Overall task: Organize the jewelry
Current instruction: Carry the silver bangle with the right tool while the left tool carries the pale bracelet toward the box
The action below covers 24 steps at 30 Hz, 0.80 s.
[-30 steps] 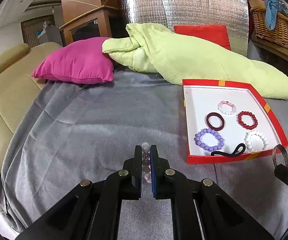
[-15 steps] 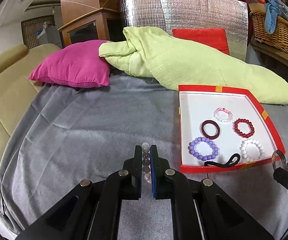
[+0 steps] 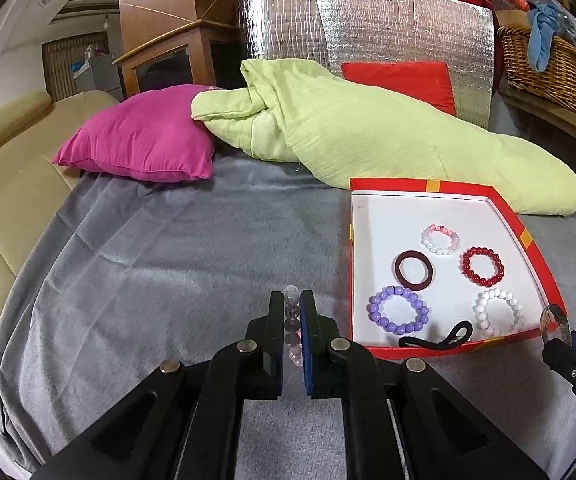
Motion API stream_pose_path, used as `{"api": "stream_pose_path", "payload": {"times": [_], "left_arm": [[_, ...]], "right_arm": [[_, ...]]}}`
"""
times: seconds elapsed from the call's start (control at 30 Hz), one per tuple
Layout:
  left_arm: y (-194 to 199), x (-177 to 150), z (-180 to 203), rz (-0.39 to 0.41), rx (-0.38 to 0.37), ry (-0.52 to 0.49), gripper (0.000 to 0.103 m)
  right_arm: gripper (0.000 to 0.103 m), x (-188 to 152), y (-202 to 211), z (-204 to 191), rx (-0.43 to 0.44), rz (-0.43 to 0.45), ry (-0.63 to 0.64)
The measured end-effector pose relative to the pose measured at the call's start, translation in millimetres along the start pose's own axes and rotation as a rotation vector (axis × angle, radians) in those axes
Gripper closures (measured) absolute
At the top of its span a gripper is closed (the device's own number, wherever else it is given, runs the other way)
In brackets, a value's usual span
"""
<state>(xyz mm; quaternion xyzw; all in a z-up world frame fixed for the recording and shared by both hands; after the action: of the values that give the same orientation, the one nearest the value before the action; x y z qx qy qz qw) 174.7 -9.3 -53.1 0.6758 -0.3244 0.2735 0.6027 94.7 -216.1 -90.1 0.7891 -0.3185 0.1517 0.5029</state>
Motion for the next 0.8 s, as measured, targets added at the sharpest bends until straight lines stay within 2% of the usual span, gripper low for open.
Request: {"api": "stream_pose_path", "payload": {"times": [0.8], "left_arm": [[-7.4, 5.3, 2.6, 0.007, 0.016, -0.004, 0.095]], "right_arm": [[0.040, 14.6, -5.5, 1.9, 0.004, 0.021, -0.038]]}}
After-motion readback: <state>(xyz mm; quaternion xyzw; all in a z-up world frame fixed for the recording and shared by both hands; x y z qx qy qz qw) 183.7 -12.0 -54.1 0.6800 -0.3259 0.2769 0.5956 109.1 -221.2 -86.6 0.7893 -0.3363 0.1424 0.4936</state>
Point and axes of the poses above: each gripper's, at about its wrist camera, not at the fingertips, and y roughly against the way its jaws point, z to its right, x to its top, the point moved 8 cm from there along -y, roughly the way its jaws point, and after that the axes turned 3 degrees about -y, right-handed, at the moved point
